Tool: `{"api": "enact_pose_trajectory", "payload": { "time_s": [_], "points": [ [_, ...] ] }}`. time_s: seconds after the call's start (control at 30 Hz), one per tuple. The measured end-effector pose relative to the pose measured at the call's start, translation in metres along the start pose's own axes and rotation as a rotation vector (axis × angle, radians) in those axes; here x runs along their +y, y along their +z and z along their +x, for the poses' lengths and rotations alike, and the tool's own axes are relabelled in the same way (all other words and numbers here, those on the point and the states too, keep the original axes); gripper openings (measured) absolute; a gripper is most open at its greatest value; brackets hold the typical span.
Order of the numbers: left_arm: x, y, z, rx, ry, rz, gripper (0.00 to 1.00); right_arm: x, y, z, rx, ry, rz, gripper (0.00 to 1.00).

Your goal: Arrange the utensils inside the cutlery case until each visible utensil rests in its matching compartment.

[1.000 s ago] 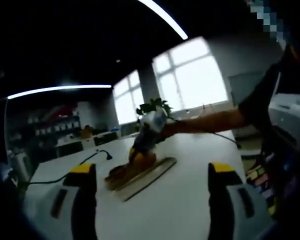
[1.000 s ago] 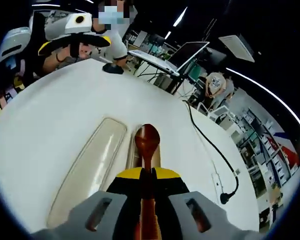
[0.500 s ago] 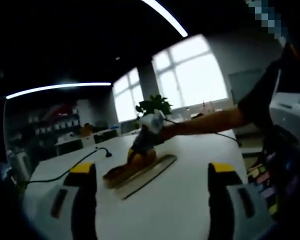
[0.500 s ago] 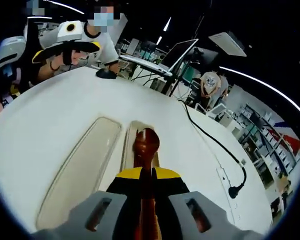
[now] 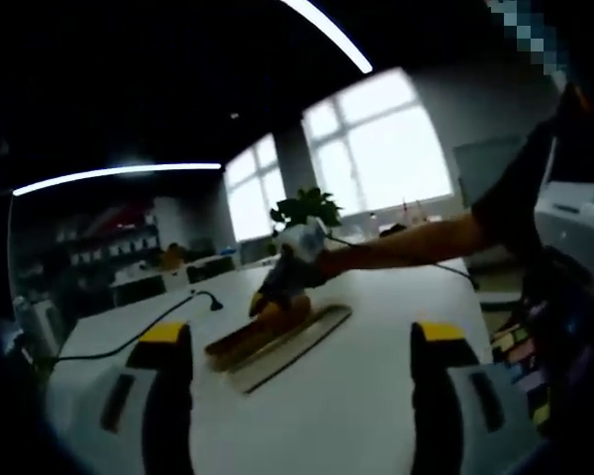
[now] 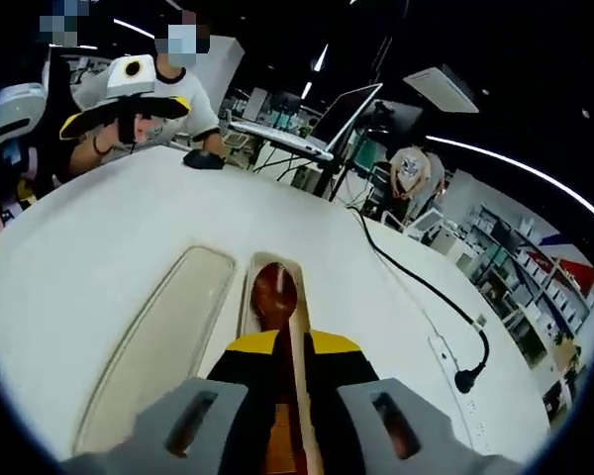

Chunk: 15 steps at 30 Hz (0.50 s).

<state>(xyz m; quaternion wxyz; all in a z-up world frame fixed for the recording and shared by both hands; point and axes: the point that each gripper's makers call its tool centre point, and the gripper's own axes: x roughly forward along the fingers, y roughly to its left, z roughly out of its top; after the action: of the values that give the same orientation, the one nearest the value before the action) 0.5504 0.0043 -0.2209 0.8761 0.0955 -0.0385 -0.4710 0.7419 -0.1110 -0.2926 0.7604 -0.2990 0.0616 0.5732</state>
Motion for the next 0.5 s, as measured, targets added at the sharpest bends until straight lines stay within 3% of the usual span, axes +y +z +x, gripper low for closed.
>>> {"api": "enact_pose_trajectory", "payload": {
  "time_s": [0.13,0.33,0.5],
  "points": [
    [0.001,-0.001,0.001,0.000,0.000,-0.014,0.97,-0.005,0.009,-0.009,-0.053,-0.028,0.063,0.09],
    [0.003,-0.003,0.002,0.008,0.001,-0.033,0.97,-0.015,0.033,-0.032,-0.203,-0.113,0.227,0.14],
    [0.004,-0.007,0.004,0.018,0.001,-0.051,0.97,-0.020,0.051,-0.053,-0.287,-0.173,0.271,0.17]
  ]
}}
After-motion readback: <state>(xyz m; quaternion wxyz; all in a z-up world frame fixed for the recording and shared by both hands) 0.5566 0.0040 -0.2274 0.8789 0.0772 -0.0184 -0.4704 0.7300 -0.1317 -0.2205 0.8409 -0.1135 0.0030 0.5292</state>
